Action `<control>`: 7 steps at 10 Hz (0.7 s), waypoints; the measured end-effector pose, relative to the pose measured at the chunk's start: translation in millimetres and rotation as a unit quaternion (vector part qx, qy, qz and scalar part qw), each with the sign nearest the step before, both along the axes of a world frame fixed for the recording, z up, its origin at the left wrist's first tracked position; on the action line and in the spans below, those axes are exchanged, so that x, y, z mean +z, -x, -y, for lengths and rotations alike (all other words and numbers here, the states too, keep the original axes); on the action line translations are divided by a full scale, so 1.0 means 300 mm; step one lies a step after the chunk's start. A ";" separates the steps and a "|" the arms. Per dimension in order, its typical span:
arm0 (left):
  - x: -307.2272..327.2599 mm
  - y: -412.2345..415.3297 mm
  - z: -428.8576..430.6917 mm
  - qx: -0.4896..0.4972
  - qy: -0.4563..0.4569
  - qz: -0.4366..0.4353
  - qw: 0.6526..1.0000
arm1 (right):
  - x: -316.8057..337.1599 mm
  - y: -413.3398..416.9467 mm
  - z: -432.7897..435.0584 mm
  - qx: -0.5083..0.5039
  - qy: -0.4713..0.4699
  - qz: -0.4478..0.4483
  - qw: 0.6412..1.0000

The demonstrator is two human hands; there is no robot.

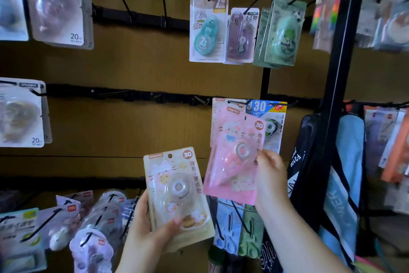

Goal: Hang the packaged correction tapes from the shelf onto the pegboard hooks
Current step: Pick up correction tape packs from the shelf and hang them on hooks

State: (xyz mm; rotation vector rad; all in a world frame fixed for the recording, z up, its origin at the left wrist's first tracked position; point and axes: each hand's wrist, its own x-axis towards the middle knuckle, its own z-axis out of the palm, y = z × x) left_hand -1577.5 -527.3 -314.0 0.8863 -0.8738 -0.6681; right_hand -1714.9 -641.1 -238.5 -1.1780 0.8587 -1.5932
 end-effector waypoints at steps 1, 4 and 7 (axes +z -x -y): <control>-0.006 -0.015 0.002 0.011 -0.018 0.012 1.000 | 0.060 0.058 0.035 -0.034 0.041 -0.027 0.998; -0.038 -0.013 0.014 0.013 -0.030 0.018 0.999 | 0.180 0.112 0.074 -0.007 0.036 -0.110 0.993; -0.027 -0.024 0.029 0.004 -0.028 0.032 0.999 | 0.162 0.089 0.087 0.000 0.044 -0.098 0.994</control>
